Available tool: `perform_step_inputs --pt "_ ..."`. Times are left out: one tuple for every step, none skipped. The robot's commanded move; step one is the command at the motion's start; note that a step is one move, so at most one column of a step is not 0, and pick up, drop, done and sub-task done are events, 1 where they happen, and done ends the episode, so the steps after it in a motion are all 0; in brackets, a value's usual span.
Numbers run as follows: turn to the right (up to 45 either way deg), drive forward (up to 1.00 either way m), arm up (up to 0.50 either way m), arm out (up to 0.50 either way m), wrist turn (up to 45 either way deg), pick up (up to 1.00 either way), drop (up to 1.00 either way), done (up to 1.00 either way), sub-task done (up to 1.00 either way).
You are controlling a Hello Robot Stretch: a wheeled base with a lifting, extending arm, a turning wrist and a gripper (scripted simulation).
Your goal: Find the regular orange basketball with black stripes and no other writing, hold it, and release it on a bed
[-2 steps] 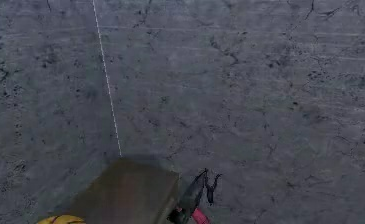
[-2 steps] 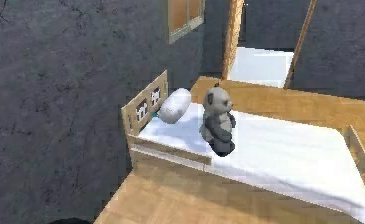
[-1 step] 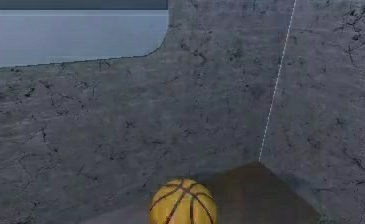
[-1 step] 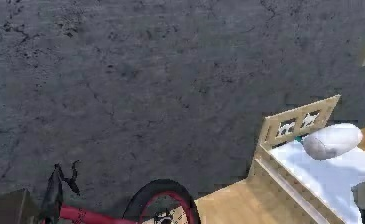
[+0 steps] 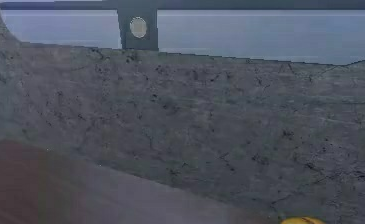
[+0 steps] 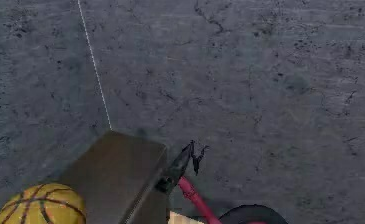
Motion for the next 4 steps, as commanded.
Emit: perform_step_inputs --pt "-39.0 0.00 0.00 0.00 0.0 0.00 0.00 0.00 0.00" --pt "0.0 0.00 0.50 0.00 0.0 0.00 0.00 0.00 0.00" --pt "0.0 0.00 0.38 0.00 0.0 0.00 0.00 0.00 0.00" --pt "0.0 0.00 0.00 0.08 0.0 0.00 0.00 0.00 0.00"
